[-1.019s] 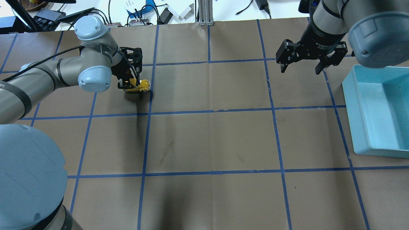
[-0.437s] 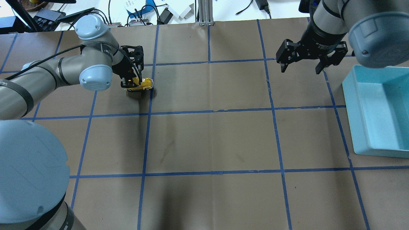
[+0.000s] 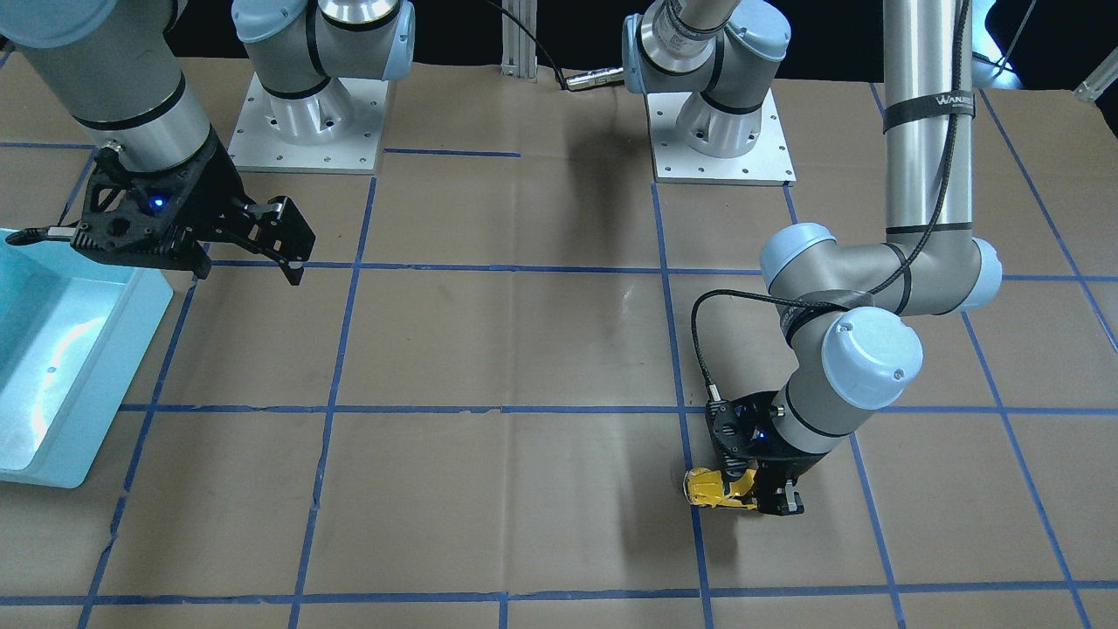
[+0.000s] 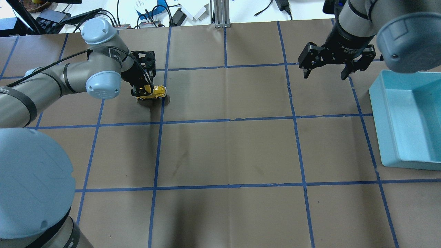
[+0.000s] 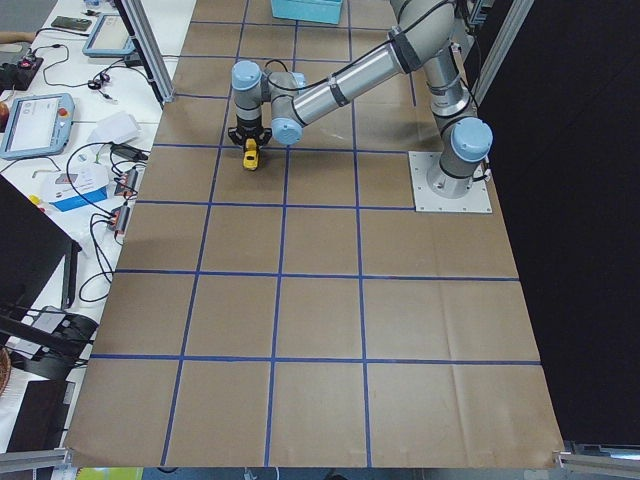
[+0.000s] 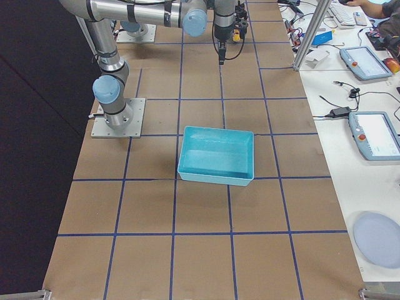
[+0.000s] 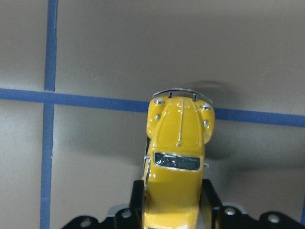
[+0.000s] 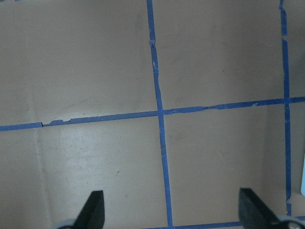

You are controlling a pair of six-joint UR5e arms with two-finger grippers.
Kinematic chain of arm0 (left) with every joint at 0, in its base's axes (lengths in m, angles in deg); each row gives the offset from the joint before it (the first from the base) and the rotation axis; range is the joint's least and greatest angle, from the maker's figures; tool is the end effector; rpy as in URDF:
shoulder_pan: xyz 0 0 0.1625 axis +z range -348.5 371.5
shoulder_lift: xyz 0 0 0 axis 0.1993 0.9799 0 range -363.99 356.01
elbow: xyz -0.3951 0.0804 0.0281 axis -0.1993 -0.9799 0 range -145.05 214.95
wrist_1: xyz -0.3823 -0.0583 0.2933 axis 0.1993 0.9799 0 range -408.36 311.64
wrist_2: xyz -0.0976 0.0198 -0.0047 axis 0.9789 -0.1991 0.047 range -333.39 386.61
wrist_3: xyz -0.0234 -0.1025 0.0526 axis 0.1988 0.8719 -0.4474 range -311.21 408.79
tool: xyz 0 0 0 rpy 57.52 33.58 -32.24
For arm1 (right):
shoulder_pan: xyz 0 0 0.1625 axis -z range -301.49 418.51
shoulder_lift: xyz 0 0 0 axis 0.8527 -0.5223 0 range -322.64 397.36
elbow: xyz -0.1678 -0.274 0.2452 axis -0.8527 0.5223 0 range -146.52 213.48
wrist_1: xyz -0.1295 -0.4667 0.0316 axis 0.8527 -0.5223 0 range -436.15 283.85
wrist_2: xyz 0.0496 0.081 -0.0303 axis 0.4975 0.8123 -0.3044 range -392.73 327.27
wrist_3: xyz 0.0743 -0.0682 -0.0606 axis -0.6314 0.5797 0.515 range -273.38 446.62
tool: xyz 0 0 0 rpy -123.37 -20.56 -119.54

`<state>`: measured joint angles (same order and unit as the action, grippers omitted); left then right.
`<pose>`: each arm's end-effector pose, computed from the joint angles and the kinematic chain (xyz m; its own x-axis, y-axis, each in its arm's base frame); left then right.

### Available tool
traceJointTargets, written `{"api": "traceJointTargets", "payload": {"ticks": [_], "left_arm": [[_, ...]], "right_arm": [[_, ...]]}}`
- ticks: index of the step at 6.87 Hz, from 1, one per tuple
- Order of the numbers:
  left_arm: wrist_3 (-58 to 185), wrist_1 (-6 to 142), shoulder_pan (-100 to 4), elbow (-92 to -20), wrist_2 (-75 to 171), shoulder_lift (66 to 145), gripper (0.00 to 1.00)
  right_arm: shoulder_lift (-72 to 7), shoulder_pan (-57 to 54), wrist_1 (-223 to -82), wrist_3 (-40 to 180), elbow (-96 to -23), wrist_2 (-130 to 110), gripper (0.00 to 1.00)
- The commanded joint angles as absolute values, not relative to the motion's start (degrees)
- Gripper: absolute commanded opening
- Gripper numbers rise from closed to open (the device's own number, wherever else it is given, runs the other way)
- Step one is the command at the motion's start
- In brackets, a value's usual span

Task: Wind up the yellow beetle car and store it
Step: 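Press the car down and drag it backward along the table with the left gripper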

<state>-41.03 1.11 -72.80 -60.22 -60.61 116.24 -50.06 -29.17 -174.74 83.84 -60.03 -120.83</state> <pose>-0.0694 -0.7041 0.1334 -0.1022 0.9908 -0.0891 0.9940 0.0981 -0.0486 0.1134 -0.5921 0.4036 -0.9956 0.0874 -0.0351 0.0888 0.9952 -0.0418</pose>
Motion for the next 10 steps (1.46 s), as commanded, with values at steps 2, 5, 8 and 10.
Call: {"api": "traceJointTargets", "payload": {"ticks": [2,5,8,10], "left_arm": [[-41.3,1.1,-72.7,-60.9,-60.8,116.2,0.00],[-41.7,1.1,-72.2,-61.1,-60.5,116.2,0.00],[-42.8,1.1,-70.5,-61.4,-60.0,116.2,0.00],[-42.8,1.1,-70.4,-61.4,-60.0,116.4,0.00]], "right_arm": [[-50.0,-29.1,-174.7,84.0,-60.0,-120.9,1.00],[-50.0,-29.1,-174.8,83.9,-60.0,-120.9,1.00],[-50.0,-29.1,-174.9,84.0,-60.0,-120.9,1.00],[-50.0,-29.1,-174.8,83.9,-60.0,-120.9,1.00]]}}
